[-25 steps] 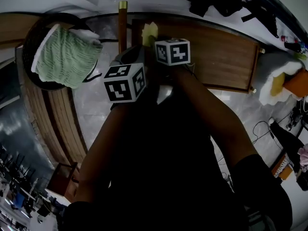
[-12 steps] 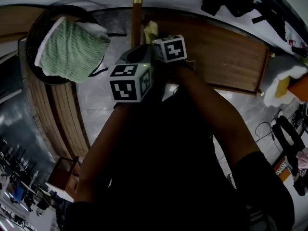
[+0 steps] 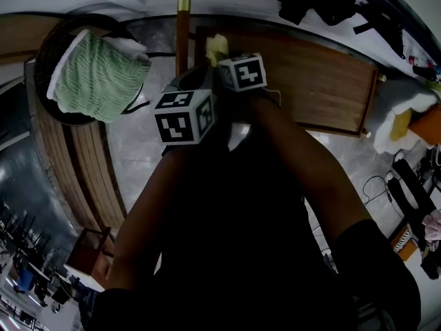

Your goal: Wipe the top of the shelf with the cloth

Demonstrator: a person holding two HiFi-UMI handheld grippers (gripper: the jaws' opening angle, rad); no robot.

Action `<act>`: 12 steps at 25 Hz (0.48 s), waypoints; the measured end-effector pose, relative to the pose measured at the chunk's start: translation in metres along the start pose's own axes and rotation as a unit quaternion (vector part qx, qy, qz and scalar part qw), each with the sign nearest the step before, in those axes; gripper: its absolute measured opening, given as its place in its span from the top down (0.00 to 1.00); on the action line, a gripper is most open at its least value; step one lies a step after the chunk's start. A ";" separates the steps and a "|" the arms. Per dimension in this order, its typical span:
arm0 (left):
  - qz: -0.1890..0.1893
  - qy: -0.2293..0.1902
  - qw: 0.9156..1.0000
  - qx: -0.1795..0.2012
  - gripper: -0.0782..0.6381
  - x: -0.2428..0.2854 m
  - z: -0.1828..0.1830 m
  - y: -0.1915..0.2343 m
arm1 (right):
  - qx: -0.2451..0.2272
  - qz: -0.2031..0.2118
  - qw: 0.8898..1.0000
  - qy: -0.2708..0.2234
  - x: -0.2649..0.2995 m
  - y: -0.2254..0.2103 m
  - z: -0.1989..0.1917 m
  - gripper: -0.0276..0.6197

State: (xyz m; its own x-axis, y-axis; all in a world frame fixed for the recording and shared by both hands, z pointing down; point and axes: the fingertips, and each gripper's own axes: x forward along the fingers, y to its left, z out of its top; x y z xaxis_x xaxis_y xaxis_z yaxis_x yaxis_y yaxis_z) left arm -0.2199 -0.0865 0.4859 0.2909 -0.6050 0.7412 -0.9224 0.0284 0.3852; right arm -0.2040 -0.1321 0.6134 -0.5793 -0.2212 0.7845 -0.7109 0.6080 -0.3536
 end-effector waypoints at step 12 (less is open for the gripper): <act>-0.021 0.047 0.999 0.008 0.88 0.040 -0.037 -0.056 | 0.014 -0.033 0.999 0.002 -0.047 -0.066 -0.029 0.89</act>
State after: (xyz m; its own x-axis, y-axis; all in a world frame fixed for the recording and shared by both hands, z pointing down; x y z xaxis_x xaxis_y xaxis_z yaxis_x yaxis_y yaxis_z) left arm -0.1473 -0.0827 0.5148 0.3507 -0.5279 0.7735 -0.9130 -0.0088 0.4079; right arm -0.1179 -0.1400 0.6147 -0.5294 -0.2573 0.8085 -0.7586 0.5702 -0.3153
